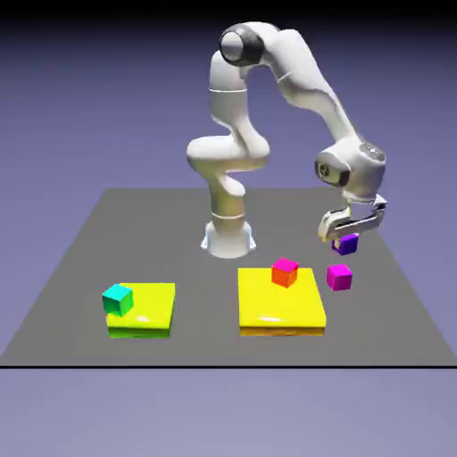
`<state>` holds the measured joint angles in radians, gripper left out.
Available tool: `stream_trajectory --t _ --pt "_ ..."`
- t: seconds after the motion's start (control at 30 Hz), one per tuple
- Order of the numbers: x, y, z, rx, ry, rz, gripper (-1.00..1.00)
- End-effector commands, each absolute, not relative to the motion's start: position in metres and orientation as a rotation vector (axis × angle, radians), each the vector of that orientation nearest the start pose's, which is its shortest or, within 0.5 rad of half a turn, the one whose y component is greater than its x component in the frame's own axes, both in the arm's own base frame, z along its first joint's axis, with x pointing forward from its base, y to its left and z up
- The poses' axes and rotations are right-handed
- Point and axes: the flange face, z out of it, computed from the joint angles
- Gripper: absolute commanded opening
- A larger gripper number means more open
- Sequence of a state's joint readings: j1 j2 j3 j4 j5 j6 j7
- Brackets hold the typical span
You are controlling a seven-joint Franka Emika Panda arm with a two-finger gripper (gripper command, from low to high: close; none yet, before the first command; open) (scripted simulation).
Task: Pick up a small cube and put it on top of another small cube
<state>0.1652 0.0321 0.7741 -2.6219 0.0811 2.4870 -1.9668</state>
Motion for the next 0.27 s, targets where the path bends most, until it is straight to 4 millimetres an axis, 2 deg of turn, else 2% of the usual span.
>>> stream_trajectory --t 0.0,0.13,0.17,0.2,0.23 --pt "0.241 0.337 0.219 0.483 3.237 -0.172 -1.00" --pt "0.233 0.335 0.179 0.479 3.242 -0.171 -1.00" --pt "0.233 0.335 0.179 0.479 3.242 -0.171 1.00" --pt "0.233 0.335 0.179 0.479 3.242 -0.171 1.00" --pt "0.236 0.336 0.190 0.481 3.239 -0.172 1.00"
